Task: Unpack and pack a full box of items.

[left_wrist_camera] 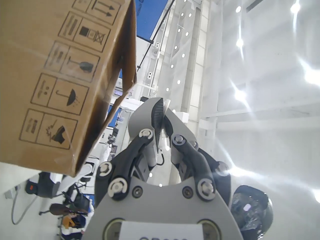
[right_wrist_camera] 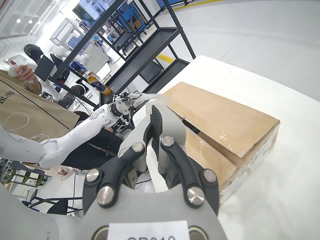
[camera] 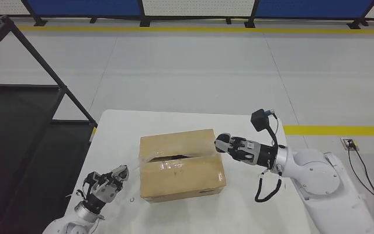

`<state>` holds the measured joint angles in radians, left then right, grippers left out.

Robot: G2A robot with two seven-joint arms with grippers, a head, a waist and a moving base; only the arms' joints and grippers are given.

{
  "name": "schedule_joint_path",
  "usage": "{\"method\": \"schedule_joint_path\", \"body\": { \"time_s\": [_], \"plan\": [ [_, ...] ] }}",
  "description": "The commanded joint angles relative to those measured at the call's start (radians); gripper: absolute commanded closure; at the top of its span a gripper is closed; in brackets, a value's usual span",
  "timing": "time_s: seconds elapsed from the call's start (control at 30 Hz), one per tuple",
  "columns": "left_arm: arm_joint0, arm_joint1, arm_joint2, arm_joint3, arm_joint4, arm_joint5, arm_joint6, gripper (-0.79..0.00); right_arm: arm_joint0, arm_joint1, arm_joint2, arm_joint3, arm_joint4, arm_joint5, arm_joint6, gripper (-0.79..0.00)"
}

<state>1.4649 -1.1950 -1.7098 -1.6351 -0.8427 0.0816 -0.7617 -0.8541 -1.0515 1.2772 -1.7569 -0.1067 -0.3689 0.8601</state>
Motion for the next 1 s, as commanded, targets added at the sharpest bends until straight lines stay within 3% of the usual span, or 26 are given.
{"method": "schedule_joint_path", "body": {
  "time_s": [0.0,0.1,0.5,0.97],
  "plan": [
    [0.003,0.001,-0.009,-0.012,-0.069,0.096,0.001,0.0,0.005,0.0,-0.003,0.009,-0.003,0.002,-0.003,0.0],
    [0.001,0.005,-0.031,-0.026,-0.127,0.192,0.012,0.0,0.007,0.0,-0.006,0.017,-0.004,0.002,-0.013,0.0],
    [0.004,0.004,-0.026,-0.024,-0.151,0.218,0.027,0.0,0.005,0.001,-0.006,0.021,0.001,0.0,-0.028,0.0],
    [-0.047,0.016,-0.111,-0.065,-0.644,0.795,0.371,0.0,-0.003,0.002,-0.03,0.048,-0.035,0.005,-0.043,0.0]
  ]
}}
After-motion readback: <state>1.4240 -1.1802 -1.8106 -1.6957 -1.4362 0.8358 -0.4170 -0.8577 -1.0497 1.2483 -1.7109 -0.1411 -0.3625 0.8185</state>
